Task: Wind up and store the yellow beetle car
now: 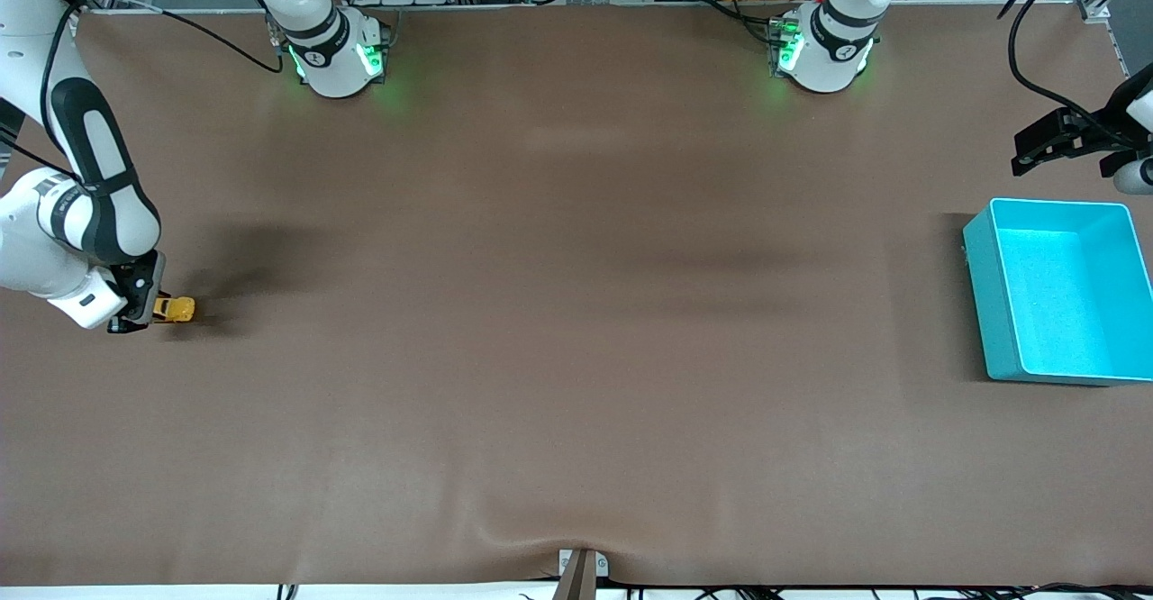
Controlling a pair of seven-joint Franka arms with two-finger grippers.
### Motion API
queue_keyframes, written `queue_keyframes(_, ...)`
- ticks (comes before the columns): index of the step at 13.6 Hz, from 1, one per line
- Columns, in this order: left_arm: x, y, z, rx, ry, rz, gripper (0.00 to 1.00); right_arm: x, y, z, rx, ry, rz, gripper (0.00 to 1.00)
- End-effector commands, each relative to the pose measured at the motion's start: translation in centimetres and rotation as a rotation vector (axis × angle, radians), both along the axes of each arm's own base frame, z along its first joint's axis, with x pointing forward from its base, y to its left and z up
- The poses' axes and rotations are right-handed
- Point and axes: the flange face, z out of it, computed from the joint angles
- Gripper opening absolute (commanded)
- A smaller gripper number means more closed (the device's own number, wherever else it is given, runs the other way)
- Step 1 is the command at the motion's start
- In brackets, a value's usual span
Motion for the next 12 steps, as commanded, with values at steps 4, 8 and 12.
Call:
queue_keyframes(4,0.0,0.0,0.0,0.001,0.001,-0.009,1.00,0.5,-1.1,-1.7,0.010,0.022,0.025,0.42)
queue_keyframes(8,0.0,0.0,0.0,0.001,0.001,-0.008,1.00,0.8,-1.0,-1.5,0.018,0.022,0.007,1.00)
queue_keyframes(12,0.0,0.0,0.0,0.001,0.001,-0.008,1.00,3.3,-1.1,2.1,0.070,0.070,-0.019,1.00)
